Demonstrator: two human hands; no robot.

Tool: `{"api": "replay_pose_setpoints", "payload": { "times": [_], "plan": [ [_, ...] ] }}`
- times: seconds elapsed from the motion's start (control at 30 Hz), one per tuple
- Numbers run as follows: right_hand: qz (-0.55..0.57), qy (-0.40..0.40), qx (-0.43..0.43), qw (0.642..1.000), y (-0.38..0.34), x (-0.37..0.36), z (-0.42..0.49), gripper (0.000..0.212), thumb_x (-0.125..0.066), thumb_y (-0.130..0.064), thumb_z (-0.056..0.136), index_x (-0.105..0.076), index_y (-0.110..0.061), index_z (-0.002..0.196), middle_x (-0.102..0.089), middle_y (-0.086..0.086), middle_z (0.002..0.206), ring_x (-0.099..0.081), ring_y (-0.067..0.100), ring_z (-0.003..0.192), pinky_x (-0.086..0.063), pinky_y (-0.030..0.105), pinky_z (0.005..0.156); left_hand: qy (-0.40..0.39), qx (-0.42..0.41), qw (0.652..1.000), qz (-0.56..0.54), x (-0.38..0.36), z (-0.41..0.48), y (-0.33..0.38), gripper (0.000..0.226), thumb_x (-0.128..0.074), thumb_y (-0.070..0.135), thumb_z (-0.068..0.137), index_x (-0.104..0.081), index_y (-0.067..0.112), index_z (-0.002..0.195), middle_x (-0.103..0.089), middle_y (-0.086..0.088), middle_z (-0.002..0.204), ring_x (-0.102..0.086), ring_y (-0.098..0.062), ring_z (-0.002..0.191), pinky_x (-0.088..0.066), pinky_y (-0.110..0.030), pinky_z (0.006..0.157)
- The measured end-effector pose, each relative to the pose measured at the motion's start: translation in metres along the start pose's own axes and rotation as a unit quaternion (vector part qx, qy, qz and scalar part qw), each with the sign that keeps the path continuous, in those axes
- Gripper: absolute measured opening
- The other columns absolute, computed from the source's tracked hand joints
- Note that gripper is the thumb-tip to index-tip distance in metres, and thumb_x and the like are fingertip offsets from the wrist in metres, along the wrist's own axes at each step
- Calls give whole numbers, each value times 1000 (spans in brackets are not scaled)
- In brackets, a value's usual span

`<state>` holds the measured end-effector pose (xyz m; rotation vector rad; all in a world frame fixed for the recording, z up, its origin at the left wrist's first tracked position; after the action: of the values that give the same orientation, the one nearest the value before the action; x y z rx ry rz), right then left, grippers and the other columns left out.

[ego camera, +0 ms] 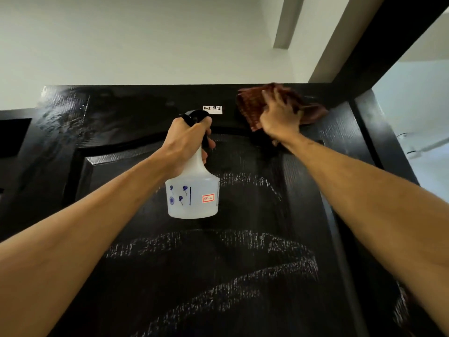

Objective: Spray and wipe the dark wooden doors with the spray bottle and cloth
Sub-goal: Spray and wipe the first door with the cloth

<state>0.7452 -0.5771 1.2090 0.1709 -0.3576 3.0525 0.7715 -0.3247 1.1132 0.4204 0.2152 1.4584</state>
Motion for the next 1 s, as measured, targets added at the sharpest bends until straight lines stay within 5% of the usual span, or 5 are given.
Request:
{"api": "replay_pose_setpoints", "payload": {
  "times": [0.23, 0.4, 0.6, 0.77, 1.0],
  "plan": [
    [22, -25, 139, 990, -50, -17, 3, 57, -34, -30, 106, -23, -39, 162, -14, -5, 172, -12, 27, 158, 0, 61, 124, 14, 7, 1000, 7, -12, 23, 7, 29, -55, 33, 107, -63, 6, 100, -73, -17, 86, -54, -14, 39, -48, -23, 42],
    [1, 23, -11, 1000, 38, 9, 24, 58, -33, -31, 106, -20, -35, 162, -5, -6, 173, -3, 25, 159, 2, 66, 123, -2, 6, 1000, -1, -29, 28, 13, 29, -55, 35, 107, -63, 8, 99, -73, -14, 85, -56, -13, 40, -51, -24, 44],
    [-1, -24, 173, 985, 16, -2, -7, 58, -36, -34, 106, -22, -36, 163, -9, -11, 172, -9, 20, 158, -2, 58, 123, -7, 10, 1000, -23, -52, 31, 19, 28, -58, 35, 106, -64, 10, 96, -75, -15, 86, -55, -15, 40, -50, -28, 48],
    [2, 33, 8, 999, 106, 33, 22, 57, -36, -31, 107, -23, -36, 162, -10, -8, 172, -5, 22, 159, -1, 64, 124, -29, 17, 998, -52, -66, 25, 22, 29, -58, 35, 105, -63, 8, 98, -74, -16, 87, -55, -16, 42, -51, -32, 51],
    [3, -26, 102, 994, 99, 21, -36, 59, -39, -30, 105, -23, -41, 161, -16, -7, 171, -18, 25, 156, -12, 58, 125, -43, 10, 998, -38, -88, 3, 23, 29, -56, 35, 106, -63, 9, 97, -75, -19, 92, -55, -17, 43, -51, -30, 48]
  ]
}}
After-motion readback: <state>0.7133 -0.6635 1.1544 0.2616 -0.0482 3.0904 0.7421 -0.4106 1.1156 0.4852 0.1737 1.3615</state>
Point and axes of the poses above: each hand's wrist, its own z-axis towards the middle knuckle, its own x-axis out of the back of the hand, y = z × x, the point moved 6 cm from there along z, towards the middle knuckle
